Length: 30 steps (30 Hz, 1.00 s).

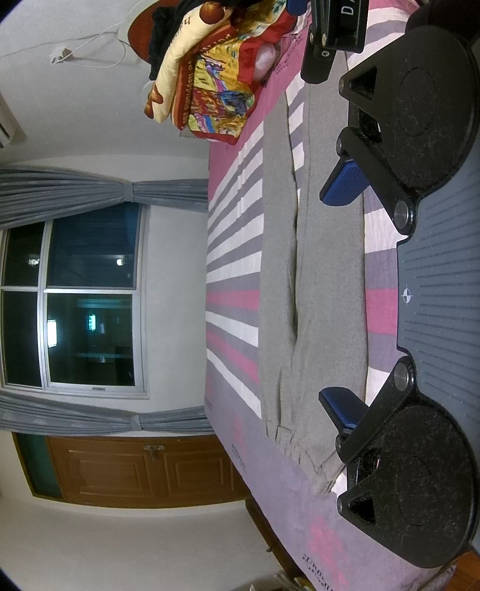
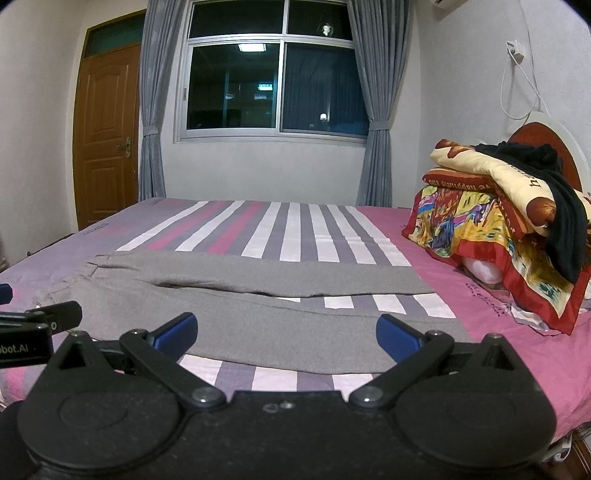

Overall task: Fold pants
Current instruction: 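Grasp the sweatpants waistband corners with the left and right grippers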

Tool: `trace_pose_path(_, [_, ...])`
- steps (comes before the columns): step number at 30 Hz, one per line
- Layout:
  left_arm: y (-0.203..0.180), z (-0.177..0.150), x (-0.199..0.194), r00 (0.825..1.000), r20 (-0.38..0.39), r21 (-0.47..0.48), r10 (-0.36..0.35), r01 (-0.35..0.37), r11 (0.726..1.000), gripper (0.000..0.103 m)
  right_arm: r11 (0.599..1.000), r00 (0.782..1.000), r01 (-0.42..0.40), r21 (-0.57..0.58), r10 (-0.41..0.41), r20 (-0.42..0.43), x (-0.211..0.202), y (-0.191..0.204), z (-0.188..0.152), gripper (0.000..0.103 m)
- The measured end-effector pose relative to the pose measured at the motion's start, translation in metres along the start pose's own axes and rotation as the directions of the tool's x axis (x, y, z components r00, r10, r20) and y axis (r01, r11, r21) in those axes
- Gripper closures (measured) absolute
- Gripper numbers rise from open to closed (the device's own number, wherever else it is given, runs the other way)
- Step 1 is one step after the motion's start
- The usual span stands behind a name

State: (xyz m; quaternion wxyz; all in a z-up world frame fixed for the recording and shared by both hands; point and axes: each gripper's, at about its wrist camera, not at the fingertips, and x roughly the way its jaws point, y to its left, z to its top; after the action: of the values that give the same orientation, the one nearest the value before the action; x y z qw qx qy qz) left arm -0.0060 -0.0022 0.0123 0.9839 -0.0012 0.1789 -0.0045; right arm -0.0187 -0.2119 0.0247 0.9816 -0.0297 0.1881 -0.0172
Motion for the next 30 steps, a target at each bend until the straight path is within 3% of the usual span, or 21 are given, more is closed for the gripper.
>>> trace_pose_path(6, [0.006,0.008,0.009,1.0,-0.011,0.007,-0.003,0.004,1.0,0.0,1.0,1.0,-0.022,-0.006,0.022,-0.001,0.004,-0.001,0.001,0.001])
trace_pose_path(13, [0.045,0.052,0.065,0.999,-0.023,0.007,-0.046,0.047,0.999,0.0,0.989,0.987,-0.15,0.0,0.15,0.061,0.037,-0.019,0.034,0.001])
trace_pose_path(20, [0.099,0.092,0.152,0.995,-0.086,0.029,-0.049,0.051,0.998,0.0,0.955,0.955,-0.296,-0.025,0.295,-0.037,0.122,-0.027,0.076,0.0])
trace_pose_path(25, [0.139,0.101,0.227,0.993,-0.096,0.065,0.073,-0.067,0.996,0.0,0.942,0.939,-0.334,-0.016,0.331,-0.097,0.195,-0.023,0.094,0.0])
trace_pose_path(30, [0.196,0.098,0.331,0.975,-0.195,0.097,0.106,-0.088,0.991,0.0,0.924,0.912,-0.382,-0.033,0.37,-0.179,0.286,-0.005,0.107,0.0])
